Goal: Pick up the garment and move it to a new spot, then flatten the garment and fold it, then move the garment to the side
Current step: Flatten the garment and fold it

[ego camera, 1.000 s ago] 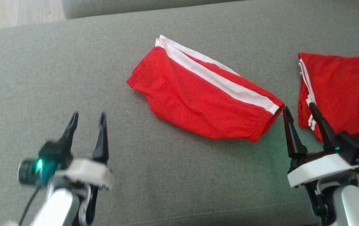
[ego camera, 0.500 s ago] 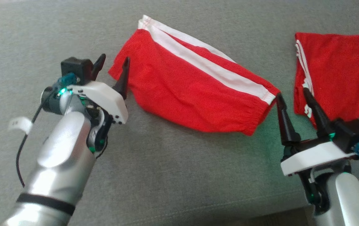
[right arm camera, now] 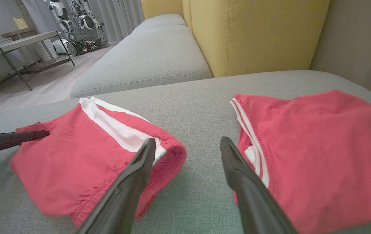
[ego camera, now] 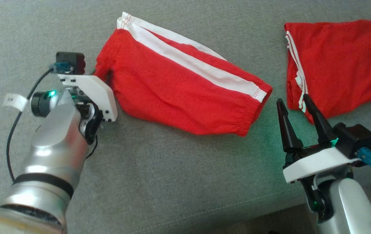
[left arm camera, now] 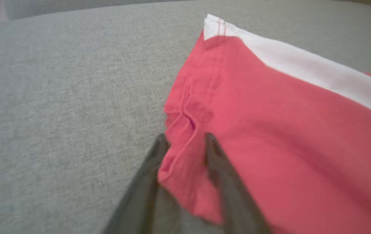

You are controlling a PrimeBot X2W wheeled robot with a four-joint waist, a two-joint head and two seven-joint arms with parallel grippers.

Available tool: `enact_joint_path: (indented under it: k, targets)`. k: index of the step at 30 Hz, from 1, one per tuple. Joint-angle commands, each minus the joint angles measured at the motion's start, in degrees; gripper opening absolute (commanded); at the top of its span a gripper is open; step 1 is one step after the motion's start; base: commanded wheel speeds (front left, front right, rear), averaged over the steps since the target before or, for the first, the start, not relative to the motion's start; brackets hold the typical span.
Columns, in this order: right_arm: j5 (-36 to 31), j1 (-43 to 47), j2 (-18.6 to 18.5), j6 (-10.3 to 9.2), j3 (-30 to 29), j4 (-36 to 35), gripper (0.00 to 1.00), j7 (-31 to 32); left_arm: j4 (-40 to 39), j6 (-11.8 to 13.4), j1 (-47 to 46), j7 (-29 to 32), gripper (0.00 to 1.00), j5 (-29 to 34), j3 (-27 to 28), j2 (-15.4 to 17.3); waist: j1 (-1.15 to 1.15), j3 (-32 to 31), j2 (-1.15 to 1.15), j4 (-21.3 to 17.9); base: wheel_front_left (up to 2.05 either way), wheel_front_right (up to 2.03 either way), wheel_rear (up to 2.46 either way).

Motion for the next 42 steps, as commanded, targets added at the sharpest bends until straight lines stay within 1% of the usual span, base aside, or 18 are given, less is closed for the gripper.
enact_joint_path:
  k: [1, 6, 11, 12, 14, 19, 23, 27, 31, 36, 37, 38, 40, 42]
  targets:
    - [0.6, -1.9, 0.2, -0.04, 1.2, -1.5, 1.0, -0.5, 0.8, -0.5, -1.9, 0.5, 0.0, -0.6, 0.9, 0.9, 0.0, 0.0, 0.0, 0.0, 0.0, 0.0, 0.0]
    - [1.0, -2.1, 0.3, -0.04, 1.5, -1.0, 1.0, -0.5, 3.5, -1.5, -2.7, 0.2, 0.0, -0.8, 0.3, 0.3, 0.0, -0.1, 0.0, 0.0, 0.0, 0.0, 0.0]
    - [1.2, -2.0, 0.4, -0.04, 1.3, -0.6, 1.0, -0.5, 5.0, -1.5, -2.5, -3.6, 0.0, -2.2, 1.5, -0.1, 0.0, -0.5, 0.0, 0.4, 0.0, 0.0, 0.0]
    - [1.2, -1.6, 0.4, -0.04, 1.0, -0.5, 1.0, -0.4, 5.0, -1.5, -1.2, -6.1, 0.0, -3.2, 2.4, -0.3, 0.0, -1.0, 0.0, 0.9, 0.0, 0.0, 0.0]
    - [1.3, -1.2, 0.4, -0.04, 0.7, -0.5, 1.0, 0.0, 4.7, -1.5, 0.7, -8.4, 0.0, -4.1, 3.1, -0.6, 0.0, -1.4, 0.0, 1.7, 0.0, 0.0, 0.0]
    - [1.4, -0.2, 0.2, -0.04, -0.2, -1.1, 1.0, 0.9, 1.4, -1.0, 7.2, -12.3, 0.0, -5.6, 4.5, -1.2, 0.0, -2.4, 0.0, 4.5, 0.0, 0.0, 0.0]
    - [1.4, 0.6, -0.2, -0.04, -0.6, -1.5, 1.0, 1.8, -5.1, 0.7, 13.9, -13.2, 0.0, -6.1, 5.7, -1.0, 0.0, -3.6, 0.0, 6.7, 0.0, 0.0, 0.0]
    - [1.3, 1.6, -0.5, -0.04, -1.0, -1.8, 1.0, 2.7, -14.2, 3.2, 22.2, -13.4, 0.0, -5.7, 6.6, 0.1, 0.0, -5.1, 0.0, 8.1, 0.0, 0.0, 0.0]
    - [1.3, 2.7, -0.6, -0.04, -1.3, -2.1, 1.0, 3.5, -25.0, 6.9, 30.7, -13.1, 0.0, -5.4, 6.8, 1.4, 0.0, -6.4, 0.0, 9.0, 0.0, 0.0, 0.0]
    - [1.4, 3.7, -0.6, -0.04, -1.6, -2.7, 1.0, 4.5, -37.9, 11.3, 38.5, -9.3, 0.0, -4.5, 6.0, 3.6, 0.0, -7.3, 0.0, 9.7, 0.0, 0.0, 0.0]
    - [1.4, 3.8, -0.5, -0.04, -1.6, -2.8, 1.0, 4.6, -39.9, 12.2, 39.5, -8.7, 0.31, -4.1, 5.9, 4.1, 0.0, -7.3, 0.0, 9.7, 0.0, 0.0, 0.0]
    - [1.5, 3.9, -0.5, -0.04, -1.5, -2.9, 1.0, 4.7, -41.7, 12.9, 40.3, -8.4, 1.0, -3.8, 5.9, 4.6, 0.0, -7.5, 0.0, 9.6, 0.0, 0.0, 0.0]
    - [1.8, 3.8, -0.6, -0.04, -1.3, -3.3, 1.0, 4.1, -44.3, 14.1, 41.9, -7.3, 1.0, -3.6, 5.8, 5.3, 0.0, -7.7, 0.0, 9.5, 0.0, 0.0, 0.0]
    - [1.7, 3.9, -0.7, -0.04, -1.3, -3.7, 1.0, 3.7, -46.8, 15.3, 42.9, -7.7, 1.0, -3.1, 6.1, 5.8, 0.0, -8.1, 0.0, 9.4, 0.0, 0.0, 0.0]
